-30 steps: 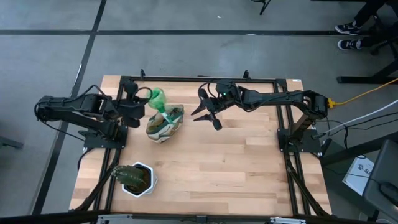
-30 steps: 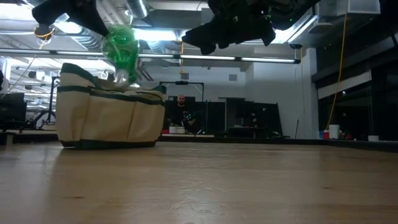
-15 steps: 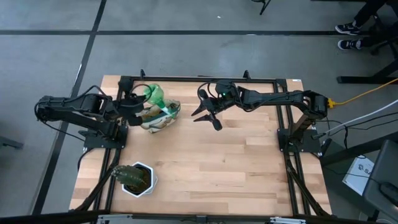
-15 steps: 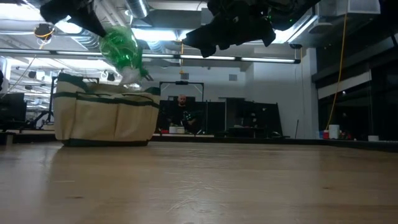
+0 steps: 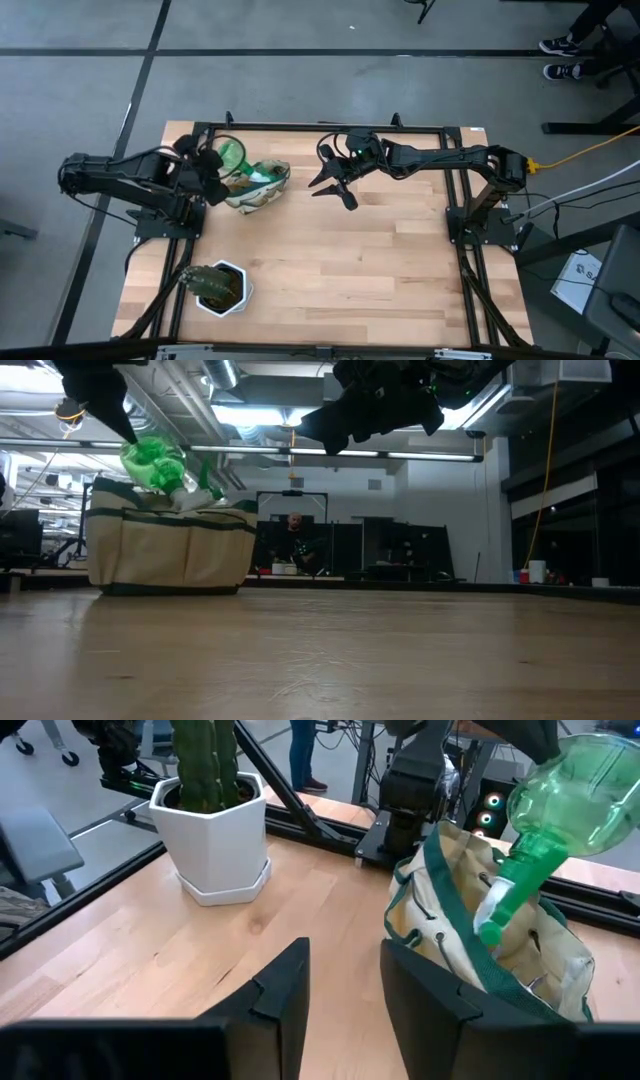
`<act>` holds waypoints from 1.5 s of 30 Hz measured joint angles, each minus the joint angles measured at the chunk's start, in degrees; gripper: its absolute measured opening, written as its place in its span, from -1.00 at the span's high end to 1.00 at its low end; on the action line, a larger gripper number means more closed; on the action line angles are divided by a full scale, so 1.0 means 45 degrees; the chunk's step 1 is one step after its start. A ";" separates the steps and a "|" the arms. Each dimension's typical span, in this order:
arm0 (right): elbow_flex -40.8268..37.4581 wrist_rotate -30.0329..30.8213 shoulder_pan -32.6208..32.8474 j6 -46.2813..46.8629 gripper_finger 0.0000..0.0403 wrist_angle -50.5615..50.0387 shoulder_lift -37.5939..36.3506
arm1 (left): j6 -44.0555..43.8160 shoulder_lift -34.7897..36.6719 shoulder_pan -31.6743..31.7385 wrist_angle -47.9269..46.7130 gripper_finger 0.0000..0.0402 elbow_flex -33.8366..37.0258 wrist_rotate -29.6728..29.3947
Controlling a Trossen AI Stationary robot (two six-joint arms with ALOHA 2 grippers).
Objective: Pick & Place Garden tools in Gardening bag
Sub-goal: Put the green spray bottle into the white gardening bag
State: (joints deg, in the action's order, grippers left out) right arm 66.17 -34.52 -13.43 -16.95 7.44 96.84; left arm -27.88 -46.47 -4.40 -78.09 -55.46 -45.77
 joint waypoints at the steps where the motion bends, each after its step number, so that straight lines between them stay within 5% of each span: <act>1: -0.0001 0.0005 0.0000 0.0001 0.36 0.0000 0.0000 | -0.0329 -0.0027 0.0000 -0.0168 0.98 0.0000 -0.0050; 13: -0.0002 0.0000 0.0000 0.0005 0.36 0.0000 0.0000 | -0.3446 -0.0377 0.0000 -0.1371 0.98 0.0000 0.0720; 25: 0.0000 0.0000 0.0000 0.0000 0.36 0.0005 0.0000 | -0.2655 -0.1946 0.0000 -0.1434 0.95 0.0000 0.1249; 36: 0.0000 0.0050 0.0013 0.0020 0.36 0.0019 0.0000 | -0.0868 -0.1510 0.0005 -0.0115 0.46 0.0000 0.1118; 41: -0.0005 0.3318 0.0357 0.0810 0.36 0.0709 0.0000 | -0.0385 -0.1037 0.0005 0.0396 0.24 0.0000 0.1061; 45: 0.0520 0.3658 0.0688 0.0622 0.36 0.0667 0.0269 | 0.0068 -0.0925 0.0005 0.0900 0.15 0.0000 0.0999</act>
State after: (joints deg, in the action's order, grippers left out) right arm 68.51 -18.06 -10.33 -14.15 10.44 98.05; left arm -27.58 -50.63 -4.38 -74.04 -55.46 -41.28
